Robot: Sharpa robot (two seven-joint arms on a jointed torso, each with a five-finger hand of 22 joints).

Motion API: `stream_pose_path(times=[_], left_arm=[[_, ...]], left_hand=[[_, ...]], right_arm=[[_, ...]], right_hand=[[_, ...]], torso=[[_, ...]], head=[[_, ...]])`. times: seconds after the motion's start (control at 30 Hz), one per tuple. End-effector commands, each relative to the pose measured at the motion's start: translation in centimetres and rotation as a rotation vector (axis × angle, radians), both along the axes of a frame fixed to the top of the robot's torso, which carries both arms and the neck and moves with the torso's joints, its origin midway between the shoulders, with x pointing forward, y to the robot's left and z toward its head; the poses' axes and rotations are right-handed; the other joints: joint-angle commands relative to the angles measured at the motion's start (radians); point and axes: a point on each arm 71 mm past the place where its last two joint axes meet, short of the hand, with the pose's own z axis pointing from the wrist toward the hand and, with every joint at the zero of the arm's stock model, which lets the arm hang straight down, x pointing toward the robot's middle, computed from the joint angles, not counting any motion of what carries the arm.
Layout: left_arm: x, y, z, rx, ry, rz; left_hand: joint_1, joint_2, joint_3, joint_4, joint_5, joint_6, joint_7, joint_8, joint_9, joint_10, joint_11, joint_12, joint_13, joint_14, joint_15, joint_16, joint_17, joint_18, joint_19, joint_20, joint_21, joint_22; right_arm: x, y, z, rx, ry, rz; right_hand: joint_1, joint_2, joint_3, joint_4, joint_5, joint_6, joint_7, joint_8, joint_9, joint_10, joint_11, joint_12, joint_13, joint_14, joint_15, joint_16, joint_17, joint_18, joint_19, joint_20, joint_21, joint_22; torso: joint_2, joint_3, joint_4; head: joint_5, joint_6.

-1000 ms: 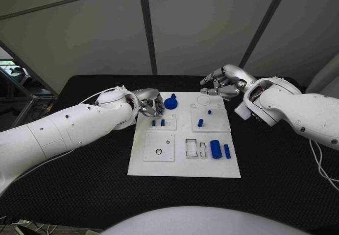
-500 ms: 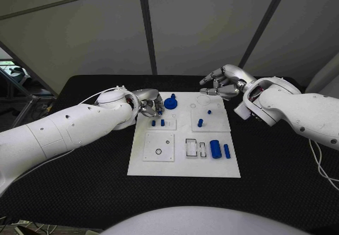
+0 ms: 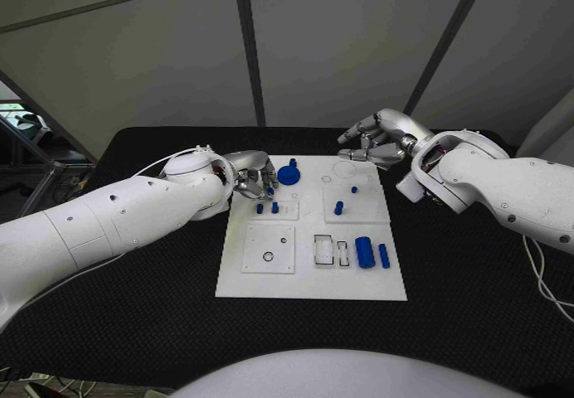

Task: Assemble the parts on the task board

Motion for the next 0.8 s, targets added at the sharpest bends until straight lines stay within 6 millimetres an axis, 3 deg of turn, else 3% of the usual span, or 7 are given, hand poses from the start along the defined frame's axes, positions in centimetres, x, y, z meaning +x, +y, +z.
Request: stream_pose_path(times=[0.03, 0.2, 0.3, 0.4, 0.57, 0.73, 0.8], left_arm=[[0.0, 0.1, 0.1, 0.001, 0.005, 0.002], [0.0, 0.4, 0.1, 0.004, 0.003, 0.010], [0.1, 0.9, 0.1, 0.005, -0.002, 0.021], [0.2, 1.5, 0.2, 0.003, -0.014, 0.035], [0.3, 2.6, 0.5, -0.021, -0.047, 0.059], [0.5, 3.6, 1.1, -0.069, -0.070, 0.086], [0.6, 4.2, 1.3, -0.095, -0.071, 0.101]], left_hand=[[-0.009, -0.001, -0.006, 0.002, 0.000, -0.009, -0.001, -0.004, -0.001, -0.006, -0.001, 0.004, 0.002, -0.002, 0.002, -0.002, 0.001, -0.029, 0.000, 0.001, -0.006, 0.004], [-0.007, 0.000, -0.008, 0.001, 0.001, -0.016, 0.000, -0.010, -0.001, -0.011, -0.001, 0.004, 0.004, -0.003, 0.003, -0.001, 0.000, -0.029, -0.002, 0.001, -0.009, 0.003], [-0.008, 0.000, -0.014, 0.000, 0.002, -0.032, 0.000, -0.022, -0.001, -0.029, 0.004, -0.001, 0.005, -0.006, 0.006, -0.003, -0.007, -0.028, -0.004, 0.003, -0.015, 0.001], [-0.012, 0.000, -0.022, 0.003, 0.004, -0.042, 0.000, -0.030, 0.000, -0.052, 0.011, -0.010, 0.004, -0.009, 0.011, -0.004, -0.015, -0.027, -0.006, 0.006, -0.022, -0.001], [-0.017, 0.002, -0.035, 0.007, 0.006, -0.041, 0.003, -0.034, 0.002, -0.093, 0.023, -0.028, -0.002, -0.015, 0.020, -0.008, -0.031, -0.024, -0.016, 0.014, -0.043, -0.009], [-0.009, 0.012, -0.033, 0.005, 0.008, -0.021, 0.012, -0.025, 0.005, -0.098, 0.026, -0.030, -0.004, -0.019, 0.024, -0.011, -0.042, -0.019, -0.026, 0.018, -0.065, -0.019], [-0.002, 0.017, -0.027, 0.002, 0.008, -0.003, 0.015, -0.018, 0.007, -0.098, 0.028, -0.031, -0.006, -0.033, 0.025, -0.023, -0.073, -0.010, -0.052, 0.020, -0.114, -0.044]], right_arm=[[0.0, 0.0, 0.1, -0.002, -0.005, 0.005], [0.1, -0.1, 0.0, -0.012, -0.002, -0.003], [0.2, -0.4, 0.0, -0.035, -0.006, -0.009], [0.3, -0.7, -0.1, -0.077, -0.022, -0.011], [0.5, -1.3, -0.4, -0.158, -0.040, -0.015], [0.7, -2.1, -0.6, -0.255, -0.062, -0.016], [0.7, -2.3, -0.7, -0.311, -0.086, -0.014]], right_hand=[[0.005, 0.007, 0.006, 0.000, 0.004, 0.006, -0.002, 0.003, -0.002, -0.009, -0.001, -0.004, -0.001, 0.044, -0.007, -0.003, 0.008, 0.012, -0.004, -0.005, -0.005, -0.001], [0.010, 0.008, 0.010, -0.002, 0.006, 0.006, -0.002, 0.004, -0.002, -0.031, -0.001, -0.028, -0.027, 0.042, -0.007, -0.008, 0.003, 0.013, -0.008, -0.005, -0.011, -0.011], [0.028, 0.008, 0.032, -0.001, 0.006, 0.007, -0.002, 0.006, -0.002, -0.231, -0.002, -0.288, -0.295, 0.026, -0.009, -0.043, -0.040, 0.020, -0.027, -0.005, -0.040, -0.054], [0.048, 0.000, 0.059, 0.004, -0.006, 0.021, -0.002, 0.012, -0.001, -0.284, 0.000, -0.435, -0.404, 0.011, -0.009, -0.093, -0.101, 0.025, -0.038, -0.007, -0.061, -0.084], [0.066, -0.028, 0.106, 0.014, -0.037, 0.054, 0.004, 0.014, -0.002, -0.240, 0.018, -0.683, -0.629, 0.020, -0.005, -0.111, -0.121, 0.020, -0.021, 0.002, -0.059, -0.077], [0.088, -0.039, 0.141, -0.001, -0.052, 0.093, 0.000, 0.018, -0.001, -0.197, 0.010, -0.792, -0.729, 0.034, -0.004, -0.094, -0.101, 0.018, 0.002, -0.003, -0.037, -0.043], [0.097, -0.043, 0.161, -0.010, -0.064, 0.110, -0.002, 0.017, -0.001, -0.171, 0.007, -0.838, -0.770, 0.037, -0.005, -0.091, -0.097, 0.016, 0.009, -0.003, -0.029, -0.031]], torso=[[0.000, -0.0001, 0.0001], [0.000, -0.0006, 0.0005], [-0.001, -0.0007, 0.0008], [-0.001, -0.0011, 0.0007], [-0.001, -0.0016, 0.0013], [-0.001, -0.0017, 0.0010], [0.000, -0.0014, 0.0004]], head=[[0.000, 0.000], [0.001, 0.002], [0.000, 0.002], [-0.001, 0.003], [0.000, 0.007], [0.000, 0.010], [0.001, 0.013]])
